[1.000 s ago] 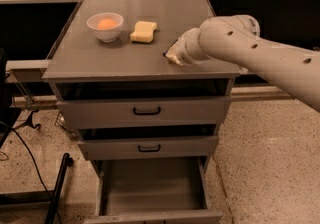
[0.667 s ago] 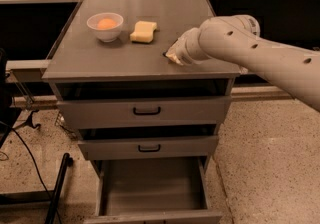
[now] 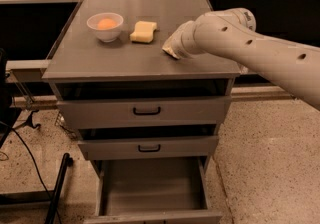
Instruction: Place rxbar blueberry into bottom drawer
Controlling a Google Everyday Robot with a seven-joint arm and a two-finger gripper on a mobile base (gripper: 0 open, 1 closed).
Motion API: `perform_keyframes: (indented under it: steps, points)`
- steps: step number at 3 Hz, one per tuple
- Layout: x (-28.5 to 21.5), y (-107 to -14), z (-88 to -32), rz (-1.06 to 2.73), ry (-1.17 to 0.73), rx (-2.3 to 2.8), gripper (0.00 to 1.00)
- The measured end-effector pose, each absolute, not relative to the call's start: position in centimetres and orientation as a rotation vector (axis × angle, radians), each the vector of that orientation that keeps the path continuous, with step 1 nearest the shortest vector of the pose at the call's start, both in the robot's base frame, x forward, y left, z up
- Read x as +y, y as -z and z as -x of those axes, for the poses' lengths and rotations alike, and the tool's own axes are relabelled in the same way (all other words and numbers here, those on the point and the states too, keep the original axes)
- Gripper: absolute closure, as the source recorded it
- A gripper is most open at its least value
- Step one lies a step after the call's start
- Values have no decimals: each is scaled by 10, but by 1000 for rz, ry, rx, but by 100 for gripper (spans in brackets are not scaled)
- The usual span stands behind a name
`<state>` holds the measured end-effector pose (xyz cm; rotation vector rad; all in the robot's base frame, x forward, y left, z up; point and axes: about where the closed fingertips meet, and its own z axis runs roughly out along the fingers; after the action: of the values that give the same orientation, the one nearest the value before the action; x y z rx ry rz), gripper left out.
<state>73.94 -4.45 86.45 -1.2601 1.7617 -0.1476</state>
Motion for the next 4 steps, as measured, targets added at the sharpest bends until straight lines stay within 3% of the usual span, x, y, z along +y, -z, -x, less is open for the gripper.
perform_keyframes:
  steps: [1,2,4]
  points:
    - [-45,-864,-739,1260,148,1762,100]
    - [-45,-864,-739,1260,148,1762,82]
    - [-44,-864,-739,1260,148,1762,35]
